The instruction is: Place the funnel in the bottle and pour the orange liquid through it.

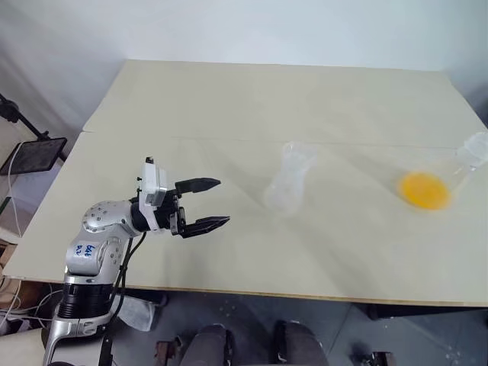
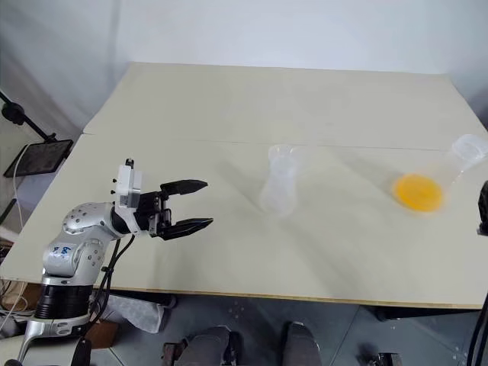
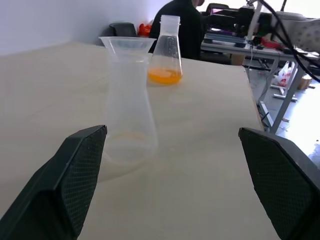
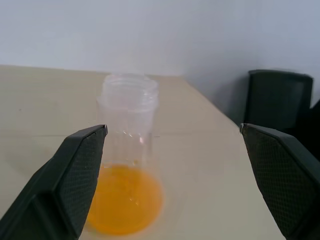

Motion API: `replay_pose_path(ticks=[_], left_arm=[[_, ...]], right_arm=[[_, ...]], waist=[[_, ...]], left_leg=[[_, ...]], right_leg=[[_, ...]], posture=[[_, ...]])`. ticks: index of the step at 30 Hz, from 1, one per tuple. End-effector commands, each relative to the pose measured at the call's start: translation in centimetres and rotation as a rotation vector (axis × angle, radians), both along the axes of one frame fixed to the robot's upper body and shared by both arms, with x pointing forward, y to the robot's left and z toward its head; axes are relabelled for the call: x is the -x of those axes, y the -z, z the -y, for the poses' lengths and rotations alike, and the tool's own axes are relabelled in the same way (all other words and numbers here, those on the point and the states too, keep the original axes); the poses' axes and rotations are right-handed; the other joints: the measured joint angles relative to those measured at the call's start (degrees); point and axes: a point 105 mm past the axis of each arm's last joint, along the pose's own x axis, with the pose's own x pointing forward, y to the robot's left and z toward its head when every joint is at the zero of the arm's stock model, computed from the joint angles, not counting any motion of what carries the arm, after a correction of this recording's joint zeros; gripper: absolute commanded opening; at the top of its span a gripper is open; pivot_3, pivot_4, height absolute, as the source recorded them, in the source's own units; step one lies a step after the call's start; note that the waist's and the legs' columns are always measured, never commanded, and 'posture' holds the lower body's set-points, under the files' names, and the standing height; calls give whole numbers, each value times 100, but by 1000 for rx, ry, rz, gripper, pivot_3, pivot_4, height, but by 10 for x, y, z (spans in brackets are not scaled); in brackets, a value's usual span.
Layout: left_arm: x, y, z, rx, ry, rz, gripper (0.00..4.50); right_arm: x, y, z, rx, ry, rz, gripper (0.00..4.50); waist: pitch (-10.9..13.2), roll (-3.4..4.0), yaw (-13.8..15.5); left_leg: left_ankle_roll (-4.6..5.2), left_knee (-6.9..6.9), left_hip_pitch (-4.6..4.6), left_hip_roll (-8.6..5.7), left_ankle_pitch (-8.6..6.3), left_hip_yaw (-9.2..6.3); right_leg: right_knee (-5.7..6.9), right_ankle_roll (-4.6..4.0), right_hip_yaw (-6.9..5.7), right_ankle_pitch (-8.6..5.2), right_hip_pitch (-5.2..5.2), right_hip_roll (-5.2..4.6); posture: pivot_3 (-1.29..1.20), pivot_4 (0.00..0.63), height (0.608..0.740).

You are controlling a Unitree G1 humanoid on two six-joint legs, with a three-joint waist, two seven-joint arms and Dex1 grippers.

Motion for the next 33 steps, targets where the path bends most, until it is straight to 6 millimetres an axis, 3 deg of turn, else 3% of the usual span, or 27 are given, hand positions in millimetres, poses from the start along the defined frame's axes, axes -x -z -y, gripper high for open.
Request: replay_pose_path(ticks=[1,7,13,24,27,30,33], left_arm=[[6,-7,2,15,1,31,4485],[6,-10,3,25,-11,39,4485],[7,-12,3,26,-14,45,4485],[6,-16,1,23,-19,57,4485],[6,-15,1,22,-20,59,4500],[6,-16,0,20,-21,62,4500],[5,-16,0,20,-24,65,4500]], right_arm=[[-15,-8,9,-14,8,-13,4500],[-46,-15,17,10,15,-48,4500],[-69,-18,12,16,-36,-50,4500],[-88,-25,14,9,-48,-2,4500],[-91,-28,10,10,-64,19,3839],[-92,-29,5,8,-80,25,2836],[-93,-29,3,-1,-85,33,2777]], waist=[[0,0,-3],[0,0,-13],[1,1,-21],[2,2,-25],[2,2,-23],[2,2,-24],[2,2,-31]], left_leg=[[0,1,-1,-2,0,1],[7,3,-4,-8,3,11],[7,2,-7,-8,3,13],[6,1,-7,-7,4,11],[5,2,-8,-6,4,11],[5,2,-8,-6,4,11],[5,1,-8,-6,4,11]], right_leg=[[0,0,0,0,0,-1],[-7,4,1,2,1,-5],[-10,5,-6,3,0,-5],[-11,6,-13,3,0,-3],[-12,6,-13,3,1,-4],[-12,6,-12,3,1,-4],[-14,6,-13,3,1,-3]], posture=[[0,150,740],[0,150,740],[0,150,740],[0,150,740],[0,150,740],[0,150,740],[0,150,740]])
